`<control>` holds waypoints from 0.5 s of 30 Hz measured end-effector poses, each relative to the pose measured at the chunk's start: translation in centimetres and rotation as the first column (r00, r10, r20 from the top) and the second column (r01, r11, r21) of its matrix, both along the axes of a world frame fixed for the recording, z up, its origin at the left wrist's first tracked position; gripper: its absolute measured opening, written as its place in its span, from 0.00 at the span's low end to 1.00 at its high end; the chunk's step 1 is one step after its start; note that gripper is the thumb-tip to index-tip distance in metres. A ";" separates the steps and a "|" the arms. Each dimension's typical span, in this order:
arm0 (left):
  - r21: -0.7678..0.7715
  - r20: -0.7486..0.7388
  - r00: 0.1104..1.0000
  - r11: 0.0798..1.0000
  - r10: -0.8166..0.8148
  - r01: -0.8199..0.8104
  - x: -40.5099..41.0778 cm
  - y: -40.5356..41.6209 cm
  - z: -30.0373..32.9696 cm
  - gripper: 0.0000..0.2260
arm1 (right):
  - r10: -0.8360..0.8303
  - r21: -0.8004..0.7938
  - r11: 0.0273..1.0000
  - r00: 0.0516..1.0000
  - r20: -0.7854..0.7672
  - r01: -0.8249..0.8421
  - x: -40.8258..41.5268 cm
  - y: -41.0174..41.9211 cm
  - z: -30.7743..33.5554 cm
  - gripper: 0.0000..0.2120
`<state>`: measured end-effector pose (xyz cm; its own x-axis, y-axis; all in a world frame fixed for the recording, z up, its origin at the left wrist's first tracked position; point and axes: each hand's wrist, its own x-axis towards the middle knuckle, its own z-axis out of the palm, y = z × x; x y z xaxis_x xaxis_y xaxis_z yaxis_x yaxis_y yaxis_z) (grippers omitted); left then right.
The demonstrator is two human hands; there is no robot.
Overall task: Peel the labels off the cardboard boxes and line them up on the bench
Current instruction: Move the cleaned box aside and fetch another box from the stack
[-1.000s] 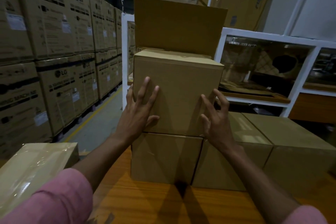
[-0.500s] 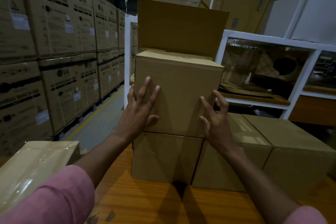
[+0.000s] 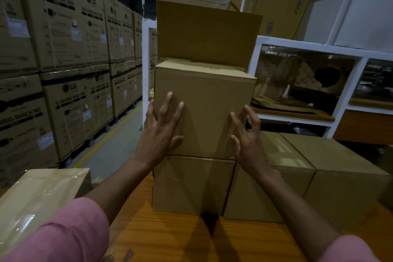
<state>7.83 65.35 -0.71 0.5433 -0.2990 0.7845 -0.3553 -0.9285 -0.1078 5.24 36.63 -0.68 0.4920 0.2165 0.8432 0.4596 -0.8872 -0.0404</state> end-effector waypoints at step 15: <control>0.072 0.005 0.998 0.996 -0.056 0.056 -7.0 -12.8 -5.8 0.38 | -0.137 -0.048 0.990 0.973 -0.185 0.130 -6.2 -3.6 -5.6 0.30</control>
<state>0.85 52.54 -6.51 0.5184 -0.3846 0.7638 -0.4054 -0.8969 -0.1765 -0.92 33.01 -6.26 0.6672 0.1657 0.7262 0.3240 -0.9425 -0.0825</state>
